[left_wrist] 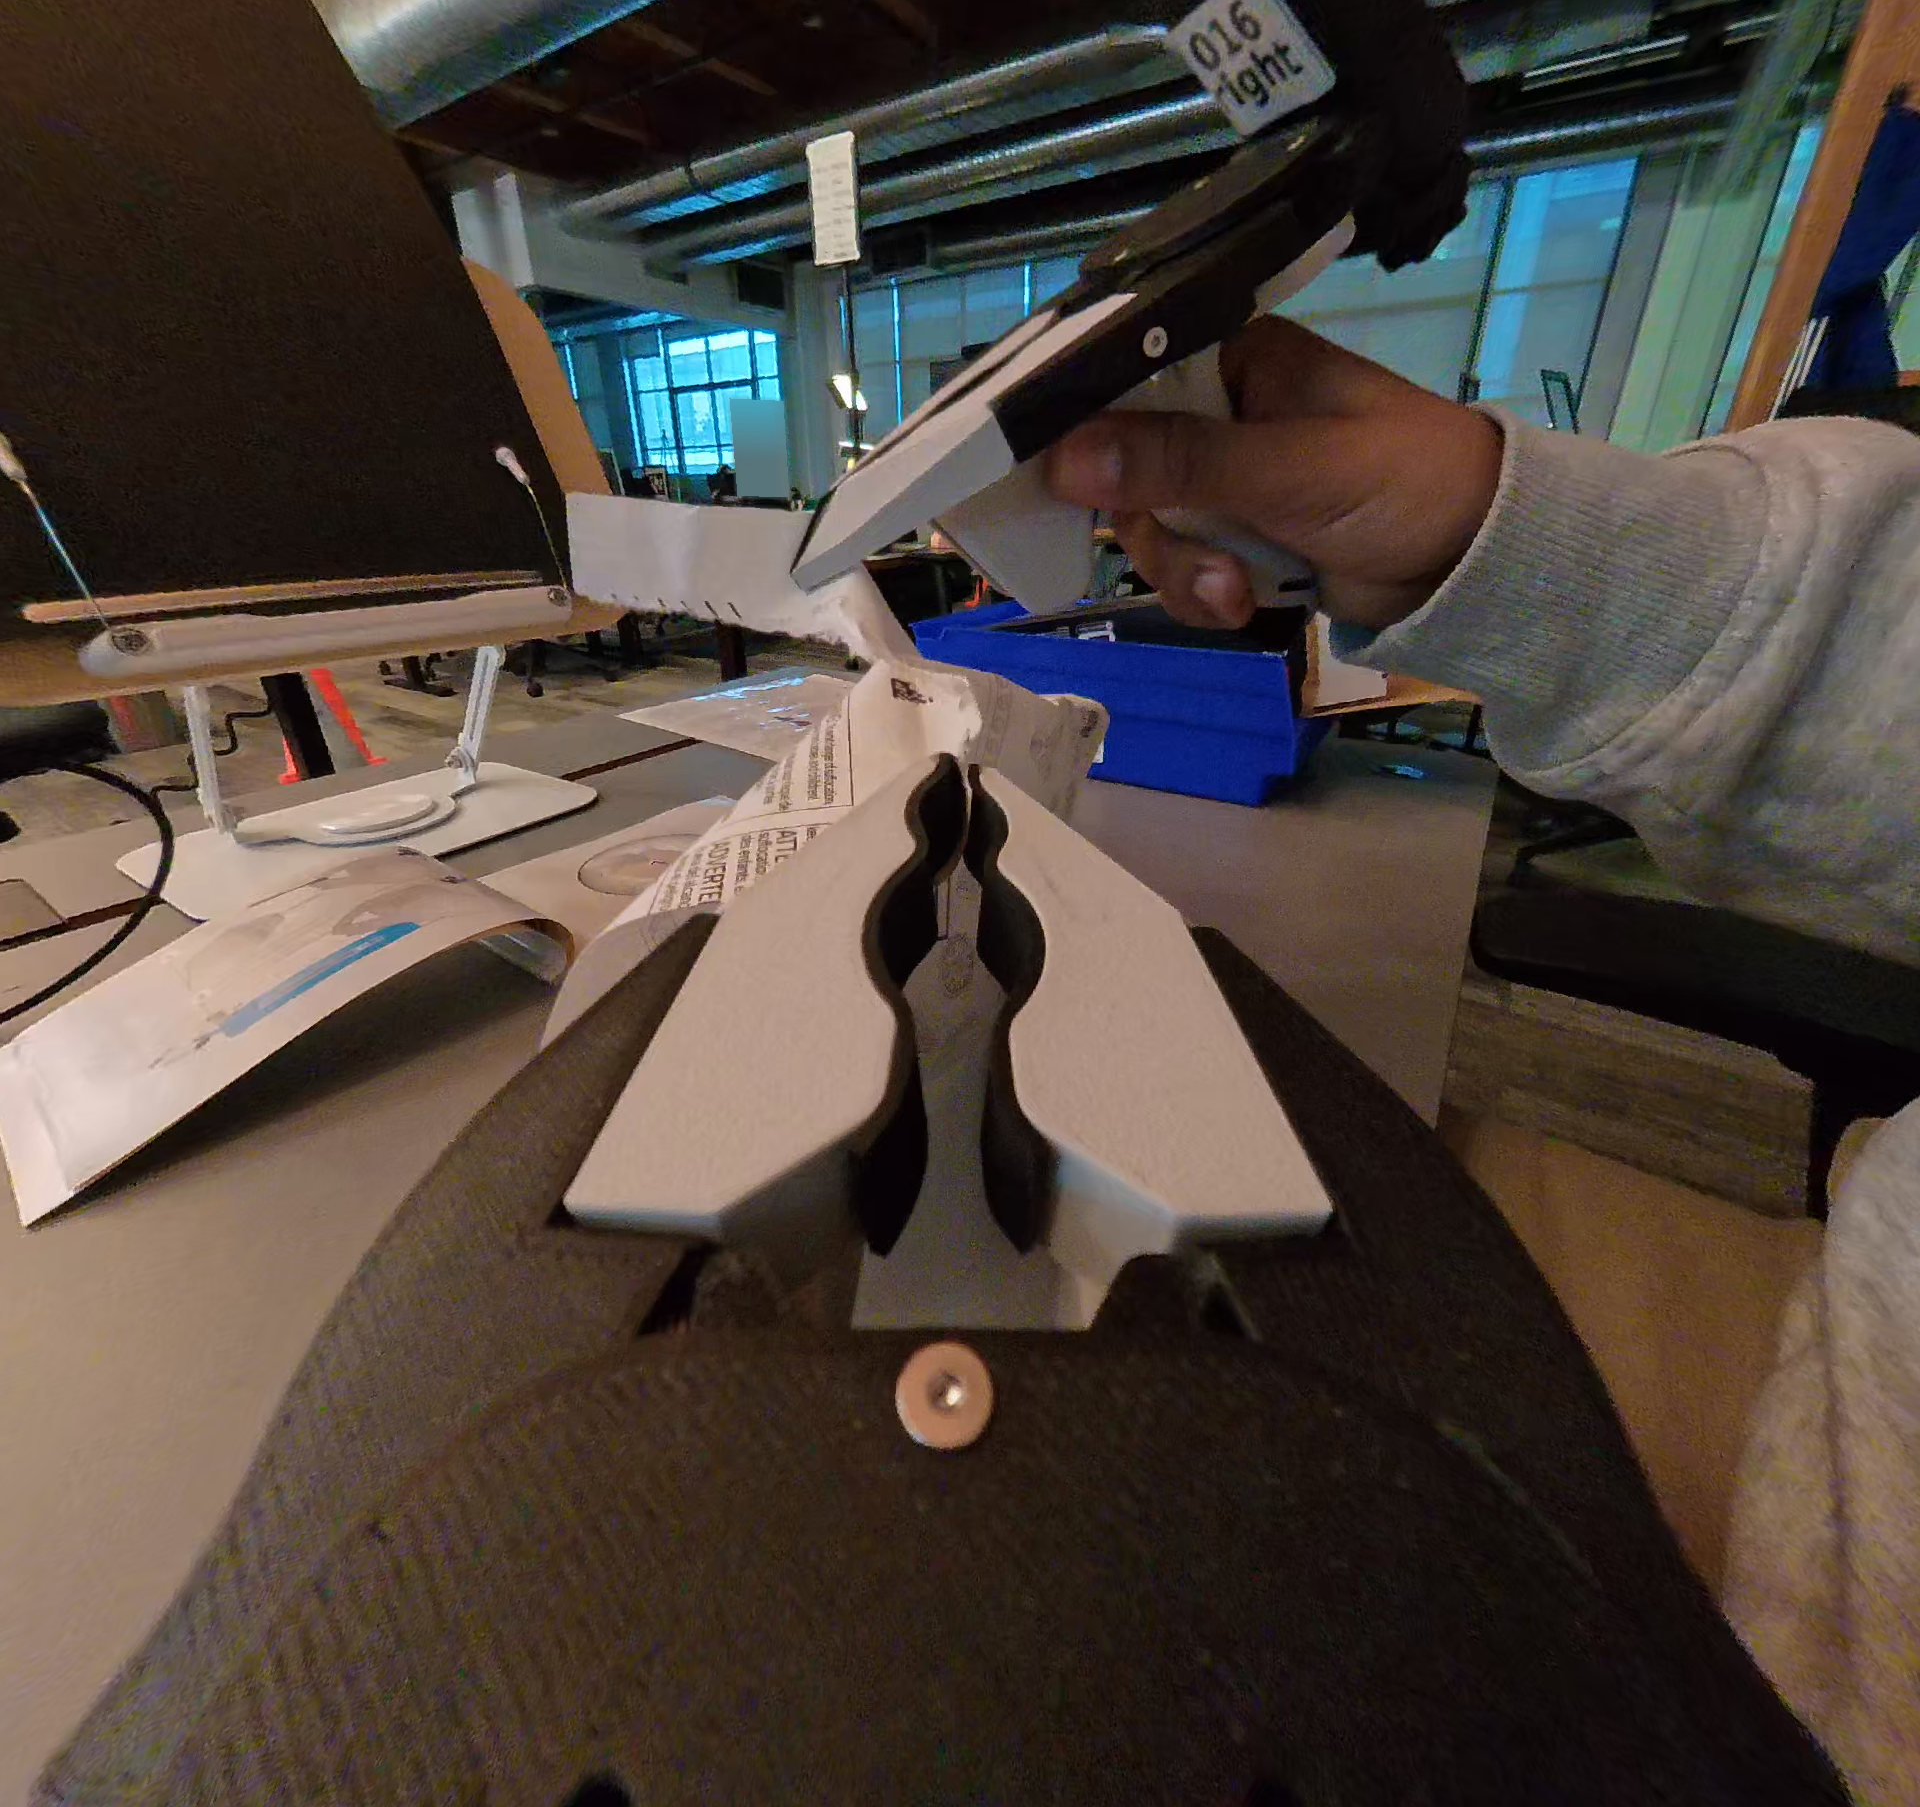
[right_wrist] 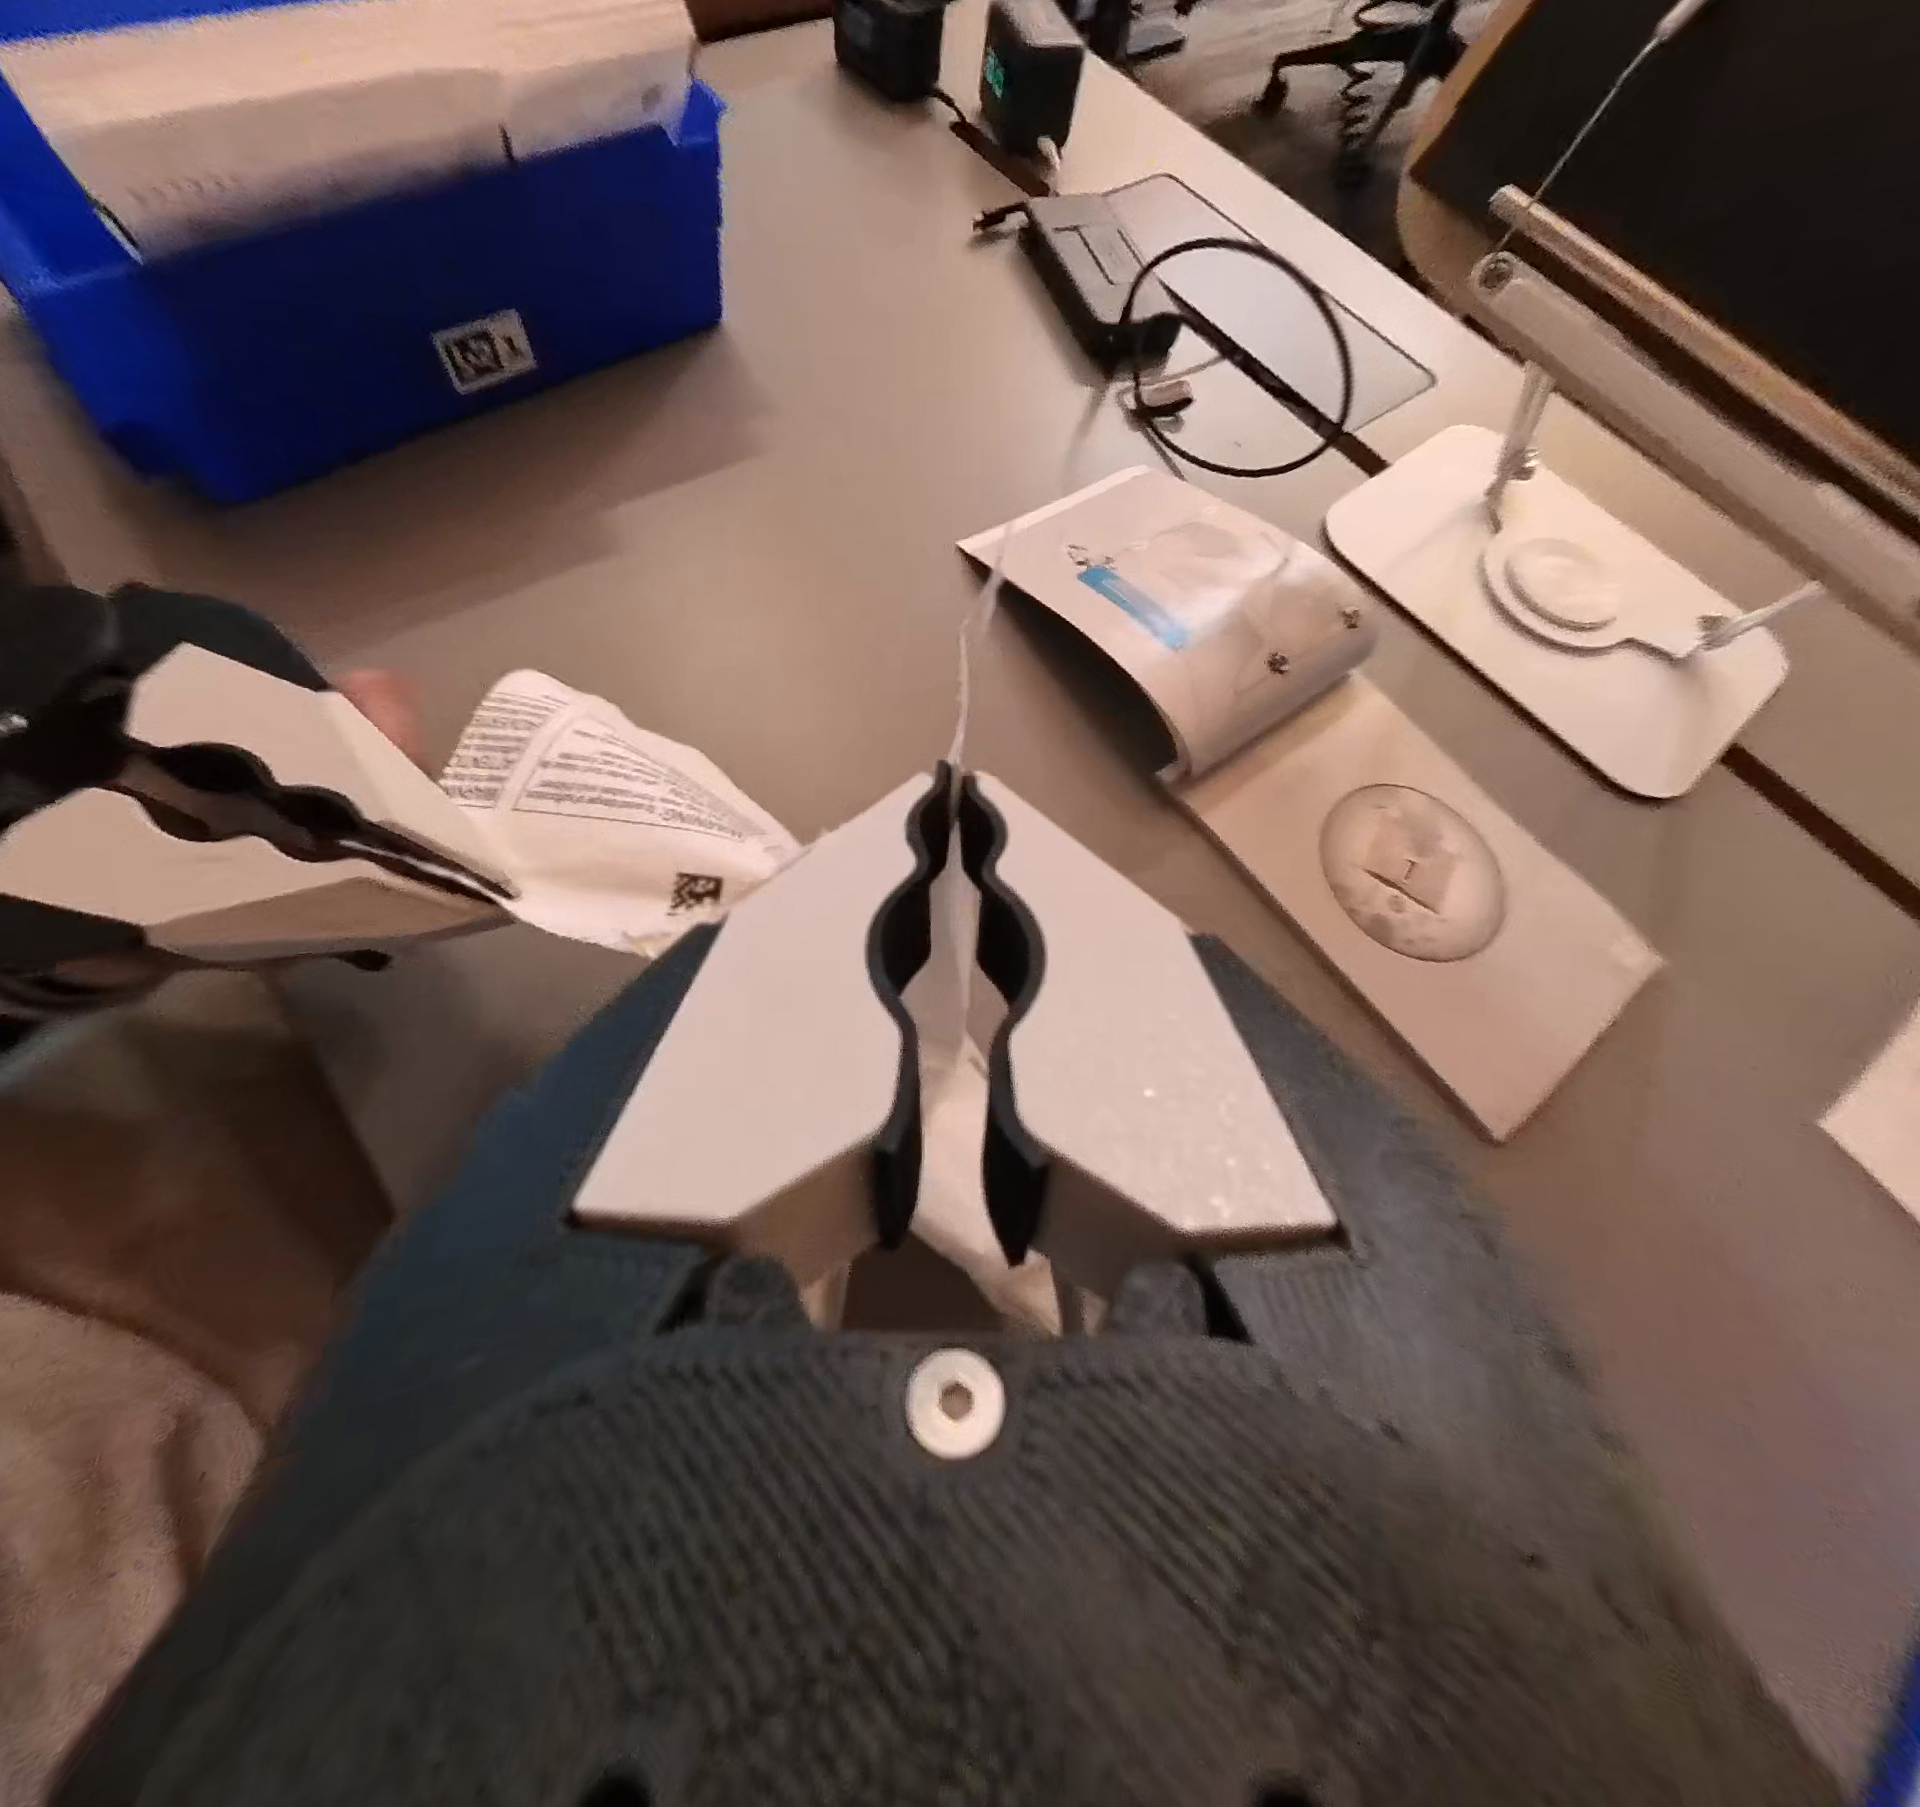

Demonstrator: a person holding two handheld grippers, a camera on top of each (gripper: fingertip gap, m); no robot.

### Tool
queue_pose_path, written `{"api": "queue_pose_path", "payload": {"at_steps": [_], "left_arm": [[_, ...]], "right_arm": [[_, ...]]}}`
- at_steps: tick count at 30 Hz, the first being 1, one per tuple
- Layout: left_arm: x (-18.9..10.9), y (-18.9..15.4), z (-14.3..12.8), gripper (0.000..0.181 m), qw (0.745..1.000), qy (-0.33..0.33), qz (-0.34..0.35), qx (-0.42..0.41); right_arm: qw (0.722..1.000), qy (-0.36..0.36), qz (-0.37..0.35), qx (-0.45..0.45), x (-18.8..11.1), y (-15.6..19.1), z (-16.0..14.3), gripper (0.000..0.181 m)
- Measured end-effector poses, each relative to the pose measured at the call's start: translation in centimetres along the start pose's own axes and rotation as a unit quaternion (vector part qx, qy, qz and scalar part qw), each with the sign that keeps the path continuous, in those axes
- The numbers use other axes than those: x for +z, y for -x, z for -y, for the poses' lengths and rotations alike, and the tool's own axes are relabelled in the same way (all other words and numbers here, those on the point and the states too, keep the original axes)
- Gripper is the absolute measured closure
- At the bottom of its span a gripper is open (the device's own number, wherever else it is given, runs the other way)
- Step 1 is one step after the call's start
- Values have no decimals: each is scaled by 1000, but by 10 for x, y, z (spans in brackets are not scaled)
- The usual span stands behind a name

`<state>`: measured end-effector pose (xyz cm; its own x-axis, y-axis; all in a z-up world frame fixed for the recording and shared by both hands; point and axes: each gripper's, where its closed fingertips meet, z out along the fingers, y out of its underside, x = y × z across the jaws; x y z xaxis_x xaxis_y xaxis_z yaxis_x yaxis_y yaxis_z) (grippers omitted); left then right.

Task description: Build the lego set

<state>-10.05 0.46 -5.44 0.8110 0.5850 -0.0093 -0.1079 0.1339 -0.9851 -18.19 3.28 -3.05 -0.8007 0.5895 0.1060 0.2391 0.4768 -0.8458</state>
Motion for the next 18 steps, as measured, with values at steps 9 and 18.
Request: {"api": "queue_pose_path", "payload": {"at_steps": [9,18], "left_arm": [[-13,24,13,175,996,-60,59,-8],[-22,42,27,142,997,-51,65,-3]], "right_arm": [[996,-37,81,27,-1,31,2,178],[989,-37,130,55,-2,41,3,176]]}}
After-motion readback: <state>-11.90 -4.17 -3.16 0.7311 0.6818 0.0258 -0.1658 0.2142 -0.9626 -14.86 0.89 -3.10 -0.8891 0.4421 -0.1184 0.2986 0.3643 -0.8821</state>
